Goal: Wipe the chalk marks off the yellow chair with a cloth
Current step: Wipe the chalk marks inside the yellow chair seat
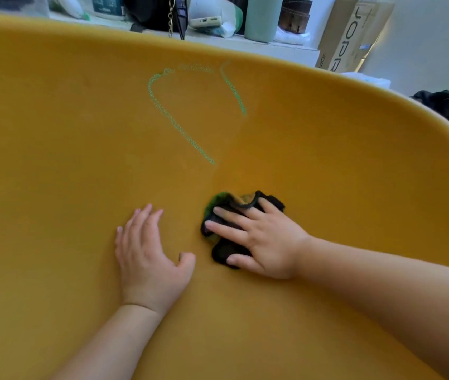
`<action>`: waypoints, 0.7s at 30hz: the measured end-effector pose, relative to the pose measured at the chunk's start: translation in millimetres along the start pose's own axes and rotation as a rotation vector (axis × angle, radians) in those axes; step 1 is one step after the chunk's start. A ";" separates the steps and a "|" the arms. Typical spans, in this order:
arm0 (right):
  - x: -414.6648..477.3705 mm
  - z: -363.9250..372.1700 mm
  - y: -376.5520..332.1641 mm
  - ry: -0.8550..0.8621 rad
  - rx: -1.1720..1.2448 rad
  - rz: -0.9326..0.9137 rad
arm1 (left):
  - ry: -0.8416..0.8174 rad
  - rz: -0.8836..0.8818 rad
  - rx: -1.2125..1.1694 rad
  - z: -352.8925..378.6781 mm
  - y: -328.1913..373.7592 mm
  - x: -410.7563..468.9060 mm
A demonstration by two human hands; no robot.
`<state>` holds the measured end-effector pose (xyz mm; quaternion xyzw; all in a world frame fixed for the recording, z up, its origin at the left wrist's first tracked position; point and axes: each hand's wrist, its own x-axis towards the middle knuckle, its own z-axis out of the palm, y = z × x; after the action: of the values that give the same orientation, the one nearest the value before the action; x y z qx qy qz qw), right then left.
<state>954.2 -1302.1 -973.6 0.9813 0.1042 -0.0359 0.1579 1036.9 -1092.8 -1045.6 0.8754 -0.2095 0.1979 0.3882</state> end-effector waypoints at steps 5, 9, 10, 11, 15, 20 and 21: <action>3.5 -12.7 37.2 0.189 -0.110 0.036 | -0.027 -0.007 -0.001 2.2 -4.0 -0.2; 18.0 13.1 2.7 0.288 -0.078 0.328 | -0.023 -0.016 -0.009 1.7 -4.5 0.2; 23.8 17.3 -5.8 0.290 -0.045 0.411 | -0.023 -0.013 -0.009 1.8 -4.1 0.3; 29.6 21.6 -13.3 0.274 -0.013 0.483 | -0.022 -0.009 -0.007 2.4 -4.0 0.3; 47.1 25.2 -11.2 0.197 0.059 0.623 | -0.017 -0.008 -0.003 3.4 -4.5 1.5; 90.8 -61.8 77.9 0.511 -0.056 0.825 | -0.017 -0.004 -0.017 2.4 -4.7 0.5; 102.0 -78.0 86.1 0.577 -0.046 0.852 | -0.022 -0.009 -0.022 2.4 -4.9 0.6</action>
<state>1075.3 -1337.6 -884.2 0.9029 -0.2647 0.3060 0.1448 1040.4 -1091.7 -1049.7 0.8741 -0.2119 0.1843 0.3962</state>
